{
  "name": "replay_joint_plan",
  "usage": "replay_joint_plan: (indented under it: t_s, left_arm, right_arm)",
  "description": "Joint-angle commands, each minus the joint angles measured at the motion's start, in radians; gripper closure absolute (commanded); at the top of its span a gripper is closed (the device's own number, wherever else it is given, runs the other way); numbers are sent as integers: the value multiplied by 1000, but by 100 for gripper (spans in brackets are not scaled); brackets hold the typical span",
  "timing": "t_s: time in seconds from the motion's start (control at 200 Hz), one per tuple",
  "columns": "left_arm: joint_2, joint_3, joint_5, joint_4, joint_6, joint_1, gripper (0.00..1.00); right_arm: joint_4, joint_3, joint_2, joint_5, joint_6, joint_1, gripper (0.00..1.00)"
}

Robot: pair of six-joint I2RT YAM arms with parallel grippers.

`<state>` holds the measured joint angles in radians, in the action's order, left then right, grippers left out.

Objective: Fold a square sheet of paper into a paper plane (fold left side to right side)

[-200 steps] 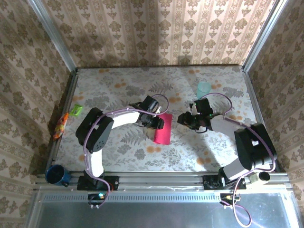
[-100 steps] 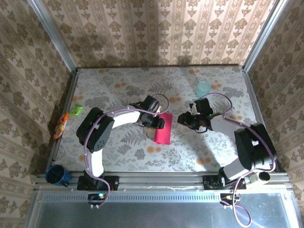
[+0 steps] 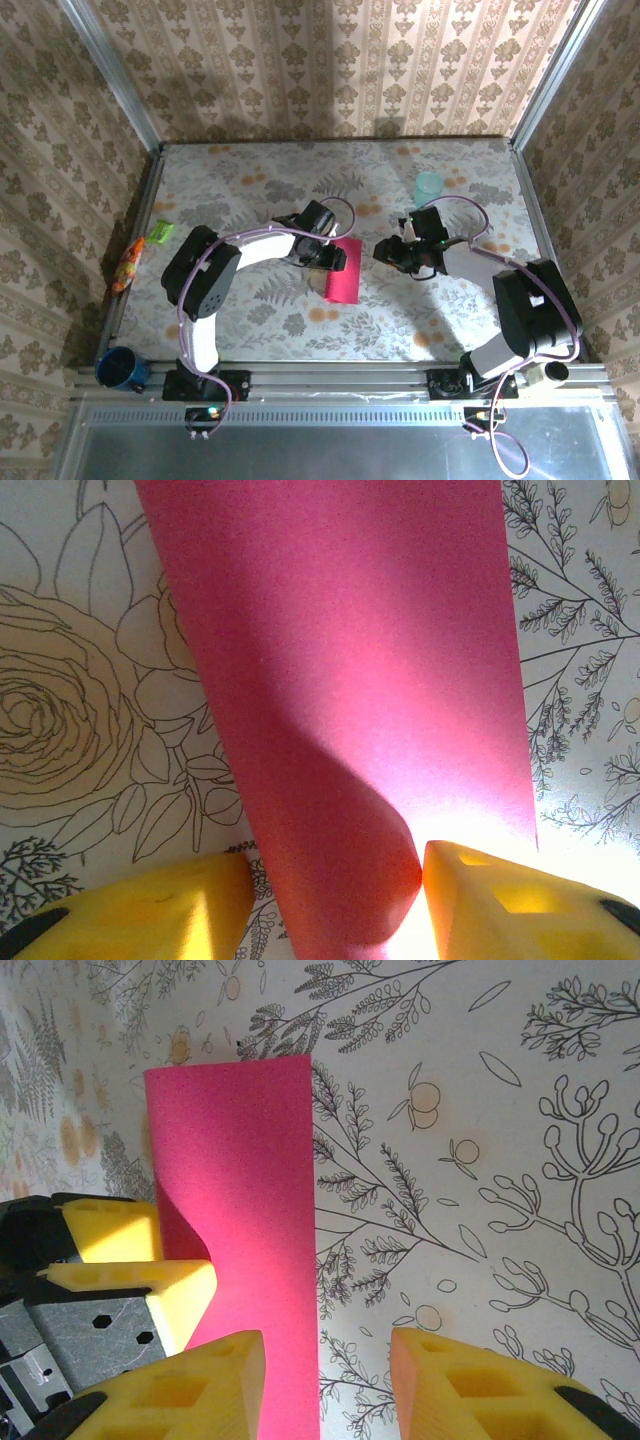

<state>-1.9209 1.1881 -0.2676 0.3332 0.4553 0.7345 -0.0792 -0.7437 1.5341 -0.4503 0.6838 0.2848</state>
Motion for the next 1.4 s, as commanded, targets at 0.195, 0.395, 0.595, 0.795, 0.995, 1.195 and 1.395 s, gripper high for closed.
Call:
replay_joint_plan:
  t_s: [0.195,0.395,0.595,0.795,0.995,1.195,1.395]
  left_arm:
    - [-99,-30,56,40,-3,3,47]
    - [-97,-37,60,40,-3,4,48]
    - [-97,-39,65,44,-4,4,48]
    - [-102,-36,66,44,-7,4,48]
    - [-98,-29,67,46,-10,4,48]
    - [-26,-29,34,33,-9,-18,46]
    - [147,-35,-31,9,-8,-92,40]
  right_arm:
    - [28,-13,47,-41,3,21,61]
    - [78,-56,114,-66,31,75,66]
    - [117,-102,195,-74,56,128,80]
    - [118,-127,265,-75,51,136,92]
    - [23,-151,313,-32,12,143,95]
    - [-99,-154,321,54,-39,153,96]
    - [-131,-152,341,82,-54,154,97]
